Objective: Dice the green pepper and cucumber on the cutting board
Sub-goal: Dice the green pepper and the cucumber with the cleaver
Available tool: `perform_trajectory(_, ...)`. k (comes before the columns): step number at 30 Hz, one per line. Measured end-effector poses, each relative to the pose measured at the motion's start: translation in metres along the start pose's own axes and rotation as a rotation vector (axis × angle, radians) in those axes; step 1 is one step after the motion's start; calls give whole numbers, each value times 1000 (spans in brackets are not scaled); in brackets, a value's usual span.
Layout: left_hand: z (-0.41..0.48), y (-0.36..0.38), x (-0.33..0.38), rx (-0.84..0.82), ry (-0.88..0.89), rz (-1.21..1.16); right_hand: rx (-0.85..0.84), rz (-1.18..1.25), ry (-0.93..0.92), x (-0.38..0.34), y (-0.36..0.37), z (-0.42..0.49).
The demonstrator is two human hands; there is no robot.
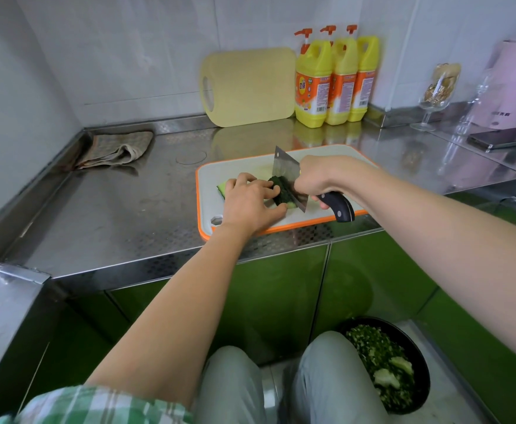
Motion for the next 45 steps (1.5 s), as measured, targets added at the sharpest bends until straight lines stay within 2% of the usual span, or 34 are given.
perform_trajectory(9, -1, 0, 0, 17, 11, 4, 72, -22, -41, 4, 28, 16)
perform_trajectory(13, -2, 0, 0, 12, 15, -5, 146, 130, -60, 9, 27, 23)
perform_trajectory(21, -2, -1, -1, 11, 12, -45, 196, 438, 16, 25, 30, 34)
perform_trajectory(24, -2, -1, -1, 7, 14, -45, 205, 486, -9, 31, 28, 34)
perform_trajectory(30, -2, 0, -1, -4, 19, -27, 165, 429, -59, 25, 5, 24)
perform_trajectory(37, -2, 0, 0, -10, 21, -9, 52, 281, -20, 18, 8, 14)
perform_trajectory(45, 0, 1, -1, -15, 16, -17, 18, 169, 17, 11, -7, 5)
Point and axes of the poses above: each hand's wrist, its own z-axis towards the middle knuckle, its own y-axis out of the palm, x = y × z, the point moved 2 cm from there along z, towards the middle knuckle, and after that the axes turned 11 degrees about z, right-handed, at the moved point
